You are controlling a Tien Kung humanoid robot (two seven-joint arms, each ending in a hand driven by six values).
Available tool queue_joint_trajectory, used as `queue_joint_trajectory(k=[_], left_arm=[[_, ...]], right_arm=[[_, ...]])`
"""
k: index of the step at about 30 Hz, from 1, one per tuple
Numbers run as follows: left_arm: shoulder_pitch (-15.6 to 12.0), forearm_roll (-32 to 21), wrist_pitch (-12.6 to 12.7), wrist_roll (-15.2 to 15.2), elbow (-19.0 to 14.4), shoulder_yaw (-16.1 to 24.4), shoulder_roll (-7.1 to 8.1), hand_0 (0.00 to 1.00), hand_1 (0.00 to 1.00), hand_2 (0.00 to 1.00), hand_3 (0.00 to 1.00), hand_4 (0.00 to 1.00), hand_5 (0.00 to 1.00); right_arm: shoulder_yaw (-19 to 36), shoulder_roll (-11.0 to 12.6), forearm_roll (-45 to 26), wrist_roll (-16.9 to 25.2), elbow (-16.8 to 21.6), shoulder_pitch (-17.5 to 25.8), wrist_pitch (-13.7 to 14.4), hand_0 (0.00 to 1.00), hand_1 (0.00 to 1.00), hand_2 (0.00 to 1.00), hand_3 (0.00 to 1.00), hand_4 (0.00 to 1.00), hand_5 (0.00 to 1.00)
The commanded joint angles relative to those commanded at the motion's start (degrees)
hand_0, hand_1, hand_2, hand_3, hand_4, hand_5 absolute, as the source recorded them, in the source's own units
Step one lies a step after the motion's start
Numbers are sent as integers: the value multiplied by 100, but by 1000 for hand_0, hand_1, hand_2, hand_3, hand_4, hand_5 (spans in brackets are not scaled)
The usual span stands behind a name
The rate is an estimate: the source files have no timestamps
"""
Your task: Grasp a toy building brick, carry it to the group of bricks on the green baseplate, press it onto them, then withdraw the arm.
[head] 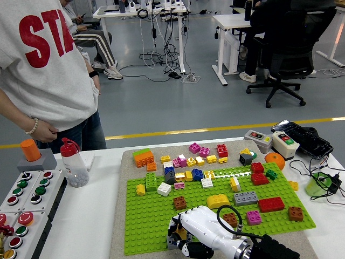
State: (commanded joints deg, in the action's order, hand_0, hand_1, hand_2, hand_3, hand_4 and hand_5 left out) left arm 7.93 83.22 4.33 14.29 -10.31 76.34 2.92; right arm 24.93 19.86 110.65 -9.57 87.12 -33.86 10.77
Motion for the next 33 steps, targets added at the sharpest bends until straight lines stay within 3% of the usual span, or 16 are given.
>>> queue_joint_trajectory(k=[17, 26, 28, 33], left_arm=[[20, -23, 1, -7, 0, 7, 3, 659, 687, 675, 579, 293, 998], [23, -31, 2, -13, 0, 7, 4, 659, 686, 675, 579, 293, 998], [26, -27, 1, -12, 0, 8, 5, 659, 685, 675, 579, 294, 998], [32, -31, 1, -16, 0, 10, 10, 659, 685, 675, 579, 294, 998]], right_arm=[[198, 23, 160, -23, 230, 3, 38, 472, 546, 558, 546, 362, 214], [599, 101, 75, 499, 419, 105, 664, 418, 514, 544, 544, 360, 218], [756, 122, 70, 525, 400, 153, 745, 461, 541, 554, 551, 362, 218], [1136, 212, 129, 418, 259, 305, 779, 461, 541, 554, 551, 362, 218]])
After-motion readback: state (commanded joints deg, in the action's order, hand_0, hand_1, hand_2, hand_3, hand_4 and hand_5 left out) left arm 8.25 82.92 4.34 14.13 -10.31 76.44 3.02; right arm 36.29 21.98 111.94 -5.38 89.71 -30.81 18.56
